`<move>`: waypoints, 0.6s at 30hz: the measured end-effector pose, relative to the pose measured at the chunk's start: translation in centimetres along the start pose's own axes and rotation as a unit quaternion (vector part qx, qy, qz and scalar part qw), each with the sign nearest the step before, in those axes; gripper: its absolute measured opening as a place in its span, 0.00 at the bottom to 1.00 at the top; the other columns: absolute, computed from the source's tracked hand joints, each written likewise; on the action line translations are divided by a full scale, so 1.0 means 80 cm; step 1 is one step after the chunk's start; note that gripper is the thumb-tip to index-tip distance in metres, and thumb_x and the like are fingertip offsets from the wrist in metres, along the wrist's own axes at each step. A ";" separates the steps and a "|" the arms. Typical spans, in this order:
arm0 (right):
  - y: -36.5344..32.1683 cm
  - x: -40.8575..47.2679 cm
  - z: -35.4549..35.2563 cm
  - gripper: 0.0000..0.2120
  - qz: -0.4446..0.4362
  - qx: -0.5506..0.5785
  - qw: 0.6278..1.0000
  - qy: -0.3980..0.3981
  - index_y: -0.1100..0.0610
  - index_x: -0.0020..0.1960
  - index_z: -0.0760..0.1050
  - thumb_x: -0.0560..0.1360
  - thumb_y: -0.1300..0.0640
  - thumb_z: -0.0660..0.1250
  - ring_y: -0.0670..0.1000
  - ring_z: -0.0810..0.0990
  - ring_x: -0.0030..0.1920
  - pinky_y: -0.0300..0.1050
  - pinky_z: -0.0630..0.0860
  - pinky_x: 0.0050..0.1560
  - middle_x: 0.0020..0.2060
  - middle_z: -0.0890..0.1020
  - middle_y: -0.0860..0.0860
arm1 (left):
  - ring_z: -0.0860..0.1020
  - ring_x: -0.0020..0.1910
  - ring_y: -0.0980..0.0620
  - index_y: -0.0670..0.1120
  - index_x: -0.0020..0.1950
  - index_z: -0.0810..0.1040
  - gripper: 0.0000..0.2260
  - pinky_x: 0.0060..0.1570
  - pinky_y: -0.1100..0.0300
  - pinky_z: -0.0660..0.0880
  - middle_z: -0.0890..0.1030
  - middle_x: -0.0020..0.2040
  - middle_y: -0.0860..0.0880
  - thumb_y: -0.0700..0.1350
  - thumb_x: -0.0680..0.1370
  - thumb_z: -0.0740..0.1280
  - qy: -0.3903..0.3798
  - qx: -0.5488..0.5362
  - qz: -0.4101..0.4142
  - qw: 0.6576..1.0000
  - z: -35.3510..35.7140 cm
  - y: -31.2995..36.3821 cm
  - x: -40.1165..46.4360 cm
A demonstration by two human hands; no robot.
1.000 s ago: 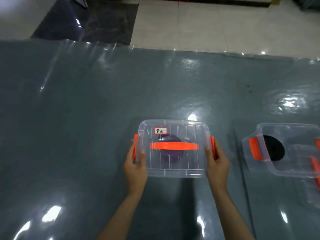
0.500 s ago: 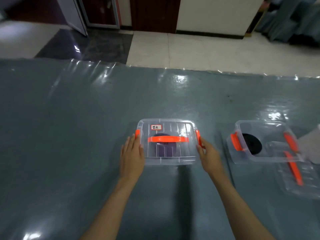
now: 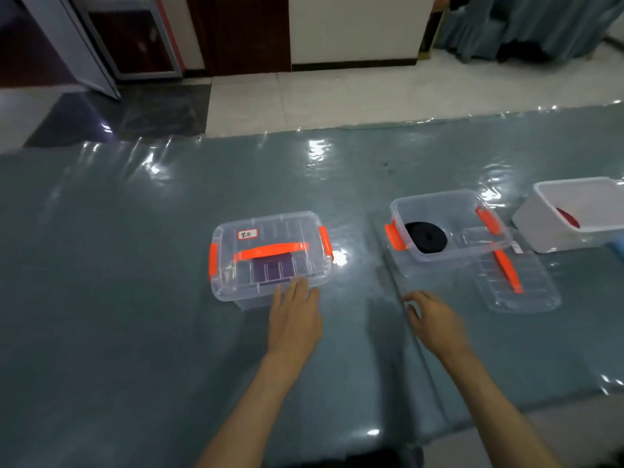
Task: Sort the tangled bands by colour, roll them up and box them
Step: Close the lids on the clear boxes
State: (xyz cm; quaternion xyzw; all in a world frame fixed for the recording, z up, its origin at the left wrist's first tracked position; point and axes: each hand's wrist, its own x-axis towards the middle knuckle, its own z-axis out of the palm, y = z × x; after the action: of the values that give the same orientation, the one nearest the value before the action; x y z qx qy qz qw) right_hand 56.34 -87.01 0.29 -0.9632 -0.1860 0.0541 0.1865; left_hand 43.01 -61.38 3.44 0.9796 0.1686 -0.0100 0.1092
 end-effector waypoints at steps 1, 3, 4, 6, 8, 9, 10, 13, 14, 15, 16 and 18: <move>0.015 -0.002 -0.008 0.09 0.004 -0.007 1.000 0.001 0.55 0.58 0.83 0.78 0.60 0.71 0.60 0.84 0.56 0.52 0.79 0.49 0.57 0.84 0.52 | 0.55 0.85 0.49 0.51 0.77 0.69 0.20 0.83 0.47 0.47 0.62 0.83 0.48 0.45 0.84 0.58 -0.002 0.012 0.005 1.000 0.003 0.015 0.003; 0.047 -0.004 -0.023 0.10 0.012 -0.019 1.000 -0.001 0.54 0.59 0.83 0.79 0.58 0.71 0.58 0.83 0.57 0.50 0.77 0.49 0.58 0.84 0.52 | 0.57 0.84 0.48 0.51 0.76 0.70 0.20 0.82 0.48 0.51 0.64 0.82 0.48 0.44 0.83 0.59 -0.010 0.018 0.009 1.000 0.010 0.046 0.009; 0.064 -0.003 -0.029 0.10 0.016 -0.019 1.000 -0.002 0.54 0.59 0.83 0.79 0.57 0.71 0.58 0.83 0.57 0.49 0.77 0.49 0.58 0.84 0.51 | 0.59 0.83 0.47 0.50 0.75 0.71 0.20 0.82 0.48 0.52 0.66 0.81 0.47 0.43 0.83 0.60 -0.011 0.016 0.009 1.000 0.014 0.062 0.013; 0.103 0.001 -0.039 0.10 0.026 -0.006 1.000 -0.007 0.54 0.60 0.83 0.79 0.57 0.71 0.57 0.83 0.58 0.49 0.76 0.50 0.59 0.84 0.51 | 0.63 0.81 0.45 0.47 0.73 0.75 0.19 0.80 0.47 0.55 0.69 0.78 0.45 0.42 0.81 0.61 -0.011 0.023 0.017 1.000 0.022 0.096 0.022; 0.148 0.012 -0.048 0.10 0.038 0.024 0.999 -0.019 0.55 0.61 0.83 0.79 0.58 0.71 0.58 0.83 0.59 0.49 0.76 0.53 0.59 0.84 0.53 | 0.68 0.78 0.43 0.45 0.71 0.76 0.19 0.77 0.46 0.59 0.72 0.75 0.43 0.42 0.80 0.61 -0.016 0.023 0.024 0.999 0.033 0.137 0.036; 0.171 0.018 -0.052 0.11 0.040 0.041 0.998 -0.026 0.56 0.61 0.83 0.79 0.59 0.71 0.59 0.83 0.59 0.50 0.76 0.56 0.59 0.84 0.54 | 0.67 0.78 0.43 0.46 0.72 0.75 0.19 0.78 0.46 0.58 0.71 0.76 0.43 0.43 0.81 0.61 -0.025 0.029 0.023 0.999 0.039 0.160 0.044; 0.195 0.026 -0.056 0.11 0.039 0.054 0.997 -0.034 0.57 0.61 0.83 0.79 0.59 0.71 0.60 0.83 0.60 0.52 0.77 0.57 0.60 0.84 0.54 | 0.65 0.79 0.44 0.48 0.76 0.71 0.21 0.79 0.47 0.56 0.68 0.79 0.44 0.45 0.82 0.60 -0.035 0.040 0.016 0.998 0.045 0.184 0.052; 0.261 0.049 -0.070 0.11 0.041 0.064 0.995 -0.062 0.55 0.62 0.82 0.80 0.58 0.69 0.60 0.82 0.61 0.54 0.78 0.59 0.62 0.83 0.53 | 0.56 0.84 0.48 0.55 0.85 0.57 0.29 0.82 0.46 0.52 0.57 0.85 0.46 0.48 0.83 0.59 -0.051 0.035 -0.016 0.998 0.060 0.250 0.077; 0.282 0.058 -0.074 0.12 0.043 0.070 0.994 -0.072 0.55 0.63 0.82 0.80 0.58 0.69 0.60 0.82 0.61 0.54 0.78 0.59 0.62 0.83 0.53 | 0.55 0.85 0.47 0.57 0.86 0.55 0.31 0.82 0.45 0.52 0.55 0.86 0.46 0.47 0.83 0.60 -0.046 0.025 -0.020 0.998 0.063 0.269 0.084; 0.303 0.067 -0.077 0.12 0.042 0.077 0.993 -0.083 0.55 0.63 0.81 0.80 0.58 0.69 0.60 0.82 0.61 0.53 0.78 0.59 0.62 0.83 0.53 | 0.54 0.85 0.46 0.58 0.86 0.54 0.33 0.81 0.44 0.53 0.54 0.86 0.46 0.46 0.83 0.61 -0.040 0.014 -0.022 0.999 0.065 0.288 0.092; 0.323 0.077 -0.081 0.13 0.039 0.084 0.991 -0.093 0.55 0.64 0.81 0.80 0.59 0.69 0.60 0.82 0.61 0.53 0.78 0.60 0.62 0.83 0.54 | 0.54 0.85 0.45 0.59 0.86 0.54 0.34 0.81 0.43 0.54 0.53 0.86 0.45 0.44 0.82 0.63 -0.037 0.006 -0.023 0.999 0.067 0.306 0.099; 0.358 0.098 -0.088 0.15 0.035 0.094 0.989 -0.112 0.57 0.65 0.81 0.80 0.62 0.69 0.60 0.82 0.62 0.55 0.77 0.63 0.63 0.82 0.57 | 0.52 0.85 0.43 0.59 0.86 0.52 0.38 0.81 0.42 0.54 0.51 0.86 0.44 0.41 0.80 0.65 -0.049 -0.010 -0.033 0.998 0.071 0.334 0.112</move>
State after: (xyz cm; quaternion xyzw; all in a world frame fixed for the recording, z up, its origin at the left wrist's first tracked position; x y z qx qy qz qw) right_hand 74.48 -111.12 -4.33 -0.9353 -0.1664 0.1848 0.2519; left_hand 60.44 -84.24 3.02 0.9706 0.1955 -0.0604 0.1264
